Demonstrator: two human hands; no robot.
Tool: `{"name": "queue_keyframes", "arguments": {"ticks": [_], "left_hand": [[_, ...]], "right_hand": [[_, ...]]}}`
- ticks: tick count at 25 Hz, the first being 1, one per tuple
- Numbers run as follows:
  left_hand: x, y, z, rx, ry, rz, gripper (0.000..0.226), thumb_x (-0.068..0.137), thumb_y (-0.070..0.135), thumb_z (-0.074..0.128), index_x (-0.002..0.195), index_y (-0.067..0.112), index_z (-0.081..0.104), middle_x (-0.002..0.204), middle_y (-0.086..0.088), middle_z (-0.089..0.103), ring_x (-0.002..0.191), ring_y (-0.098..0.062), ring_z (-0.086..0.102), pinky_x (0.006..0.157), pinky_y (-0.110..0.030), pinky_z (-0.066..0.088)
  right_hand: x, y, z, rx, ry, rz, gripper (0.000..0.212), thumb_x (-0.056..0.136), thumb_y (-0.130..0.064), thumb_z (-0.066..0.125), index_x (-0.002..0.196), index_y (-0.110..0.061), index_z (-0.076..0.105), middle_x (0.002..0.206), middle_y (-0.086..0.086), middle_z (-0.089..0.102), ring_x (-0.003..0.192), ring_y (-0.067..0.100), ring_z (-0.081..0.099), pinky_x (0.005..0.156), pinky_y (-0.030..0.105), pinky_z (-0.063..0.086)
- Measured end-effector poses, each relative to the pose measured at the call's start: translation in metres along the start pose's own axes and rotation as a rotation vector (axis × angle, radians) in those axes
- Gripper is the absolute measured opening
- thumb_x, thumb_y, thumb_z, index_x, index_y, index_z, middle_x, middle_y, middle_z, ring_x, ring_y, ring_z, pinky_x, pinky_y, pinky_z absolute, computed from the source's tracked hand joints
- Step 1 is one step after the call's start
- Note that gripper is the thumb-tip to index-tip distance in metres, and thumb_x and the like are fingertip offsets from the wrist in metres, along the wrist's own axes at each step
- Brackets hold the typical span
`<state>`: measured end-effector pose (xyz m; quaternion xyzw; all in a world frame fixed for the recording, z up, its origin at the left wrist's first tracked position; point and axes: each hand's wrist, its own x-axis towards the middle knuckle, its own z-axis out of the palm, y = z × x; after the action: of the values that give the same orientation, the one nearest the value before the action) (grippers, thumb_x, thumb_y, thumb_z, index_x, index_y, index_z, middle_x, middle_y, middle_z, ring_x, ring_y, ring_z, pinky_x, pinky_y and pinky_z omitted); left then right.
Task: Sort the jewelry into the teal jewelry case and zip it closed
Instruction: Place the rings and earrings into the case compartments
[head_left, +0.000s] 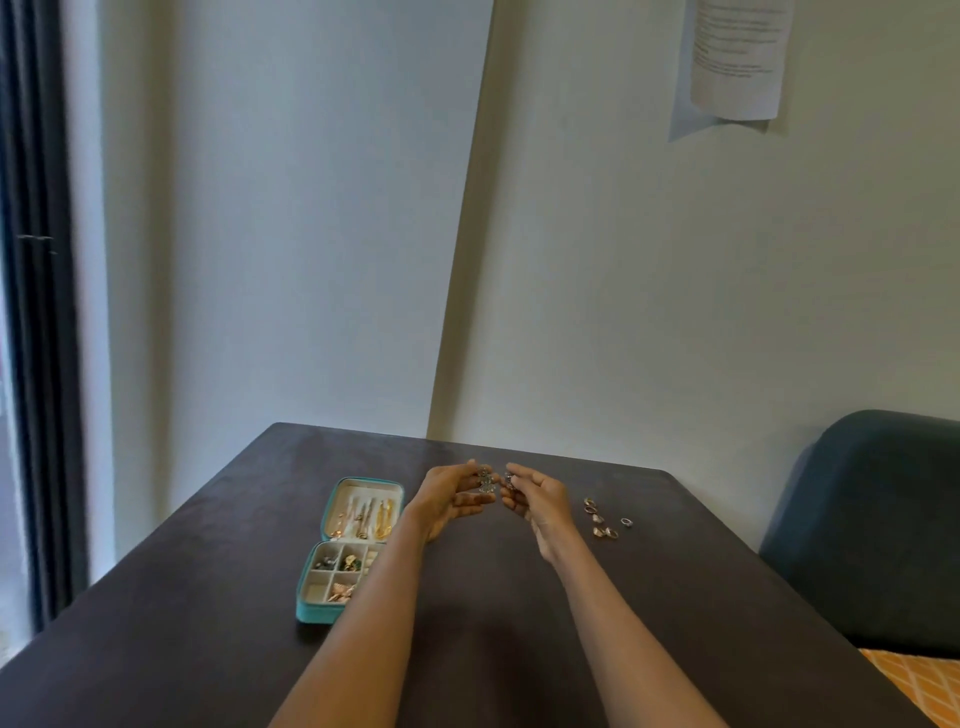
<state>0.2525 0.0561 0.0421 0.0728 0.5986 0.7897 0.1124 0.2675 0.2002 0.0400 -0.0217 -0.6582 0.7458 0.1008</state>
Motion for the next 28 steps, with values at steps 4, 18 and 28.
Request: {"name": "queue_keyframes", "arguments": {"ticks": [4,18,28], "left_hand": [[-0.025,0.013,-0.031,-0.003,0.013,0.014,0.032,0.098,0.030,0.046,0.108,0.005,0.062,0.106,-0.013,0.069,0.095,-0.031,0.067,0.088,-0.040,0.052],[-0.102,0.009,-0.144,0.920,0.337,-0.161,0.010,0.079,0.015,0.071,0.071,0.008,0.069,0.072,-0.003,0.064,0.053,-0.007,0.044,0.044,-0.013,0.035],[-0.111,0.009,-0.137,1.309,0.408,-0.170,0.019,0.073,0.035,0.076,0.085,0.025,0.067,0.097,0.004,0.068,0.093,-0.014,0.062,0.078,-0.029,0.048]], "right_hand": [[-0.018,0.005,0.035,0.030,0.002,-0.041,0.019,0.093,-0.011,0.057,0.107,-0.001,0.064,0.084,0.008,0.067,0.071,0.012,0.061,0.062,0.018,0.053],[-0.069,0.067,0.146,-0.161,-0.068,0.079,0.009,0.087,-0.013,0.061,0.082,-0.019,0.065,0.088,0.006,0.071,0.074,0.015,0.065,0.071,0.032,0.056],[-0.082,0.061,0.145,-0.401,-0.187,0.000,0.008,0.085,-0.018,0.066,0.092,-0.018,0.069,0.092,-0.004,0.068,0.084,0.009,0.065,0.071,0.017,0.052]]}}
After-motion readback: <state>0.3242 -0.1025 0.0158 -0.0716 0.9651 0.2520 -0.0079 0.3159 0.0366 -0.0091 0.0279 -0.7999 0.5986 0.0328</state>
